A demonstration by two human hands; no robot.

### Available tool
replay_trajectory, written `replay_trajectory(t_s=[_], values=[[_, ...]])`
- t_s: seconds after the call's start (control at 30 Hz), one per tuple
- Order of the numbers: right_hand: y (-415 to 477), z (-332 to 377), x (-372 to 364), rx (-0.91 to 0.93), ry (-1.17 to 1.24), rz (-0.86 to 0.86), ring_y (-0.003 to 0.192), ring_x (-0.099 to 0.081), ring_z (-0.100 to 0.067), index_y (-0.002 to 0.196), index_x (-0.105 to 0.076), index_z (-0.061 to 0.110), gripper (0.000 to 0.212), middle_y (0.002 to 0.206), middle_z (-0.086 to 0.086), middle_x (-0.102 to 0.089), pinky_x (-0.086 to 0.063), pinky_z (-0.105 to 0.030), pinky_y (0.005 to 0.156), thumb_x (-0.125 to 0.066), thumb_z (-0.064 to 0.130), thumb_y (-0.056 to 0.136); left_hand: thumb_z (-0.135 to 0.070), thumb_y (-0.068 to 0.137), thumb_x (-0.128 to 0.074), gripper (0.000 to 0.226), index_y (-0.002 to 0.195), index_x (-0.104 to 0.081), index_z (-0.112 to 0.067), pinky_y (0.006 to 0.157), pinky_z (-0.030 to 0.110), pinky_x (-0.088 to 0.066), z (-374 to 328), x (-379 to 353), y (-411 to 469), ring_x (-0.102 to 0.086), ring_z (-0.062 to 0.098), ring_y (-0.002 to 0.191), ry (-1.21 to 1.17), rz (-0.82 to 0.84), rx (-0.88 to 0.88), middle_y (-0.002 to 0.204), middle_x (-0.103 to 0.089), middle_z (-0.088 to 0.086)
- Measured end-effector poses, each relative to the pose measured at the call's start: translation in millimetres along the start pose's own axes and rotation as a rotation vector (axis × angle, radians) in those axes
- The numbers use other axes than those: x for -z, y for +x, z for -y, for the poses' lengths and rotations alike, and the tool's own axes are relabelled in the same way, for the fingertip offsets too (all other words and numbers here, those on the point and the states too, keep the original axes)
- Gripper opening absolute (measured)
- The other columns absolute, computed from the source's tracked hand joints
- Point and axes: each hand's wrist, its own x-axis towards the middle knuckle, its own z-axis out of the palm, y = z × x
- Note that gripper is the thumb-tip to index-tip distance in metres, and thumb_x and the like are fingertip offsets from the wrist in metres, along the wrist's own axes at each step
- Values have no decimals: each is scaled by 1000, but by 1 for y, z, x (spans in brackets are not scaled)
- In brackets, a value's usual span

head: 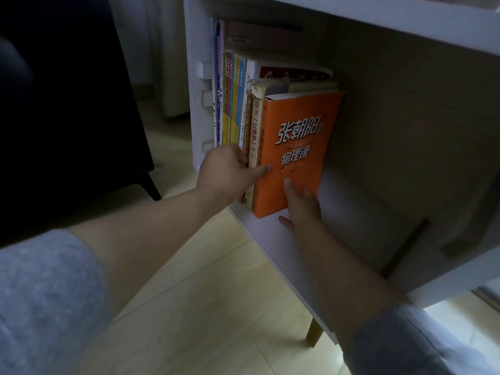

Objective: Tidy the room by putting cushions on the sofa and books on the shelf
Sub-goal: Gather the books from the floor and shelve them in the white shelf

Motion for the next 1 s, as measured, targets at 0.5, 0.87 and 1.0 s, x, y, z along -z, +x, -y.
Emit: replay_trajectory(t_s=[0.5, 0.87, 1.0], values=[[3, -9, -1, 49, 25, -146, 120, -52, -33, 135, -49, 14, 50, 134, -11, -53, -46, -51, 101, -57, 40, 93, -39, 91, -57, 48, 132, -48, -14, 91, 26, -45, 2, -6, -13, -50, 15, 109, -28, 36, -64, 127, -46, 8], [-82, 4, 9, 201, 71, 1, 88, -60, -16, 119, -53, 14, 27, 107, -3, -59, -55, -40, 88, -55, 29, 96, -24, 90, -61, 37, 122, -54, -7, 77, 21, -42, -3, 31, -53, -57, 20, 104, 12, 46, 77, 118, -59, 7], [-120, 3, 20, 237, 45, 137, 106, -61, -20, 106, -55, 22, 11, 118, -5, -60, -55, -31, 82, -56, 27, 96, -25, 88, -62, 40, 125, -54, -11, 80, 23, -43, 1, 53, -88, -57, 16, 106, 26, 120, 163, 119, -59, 2]])
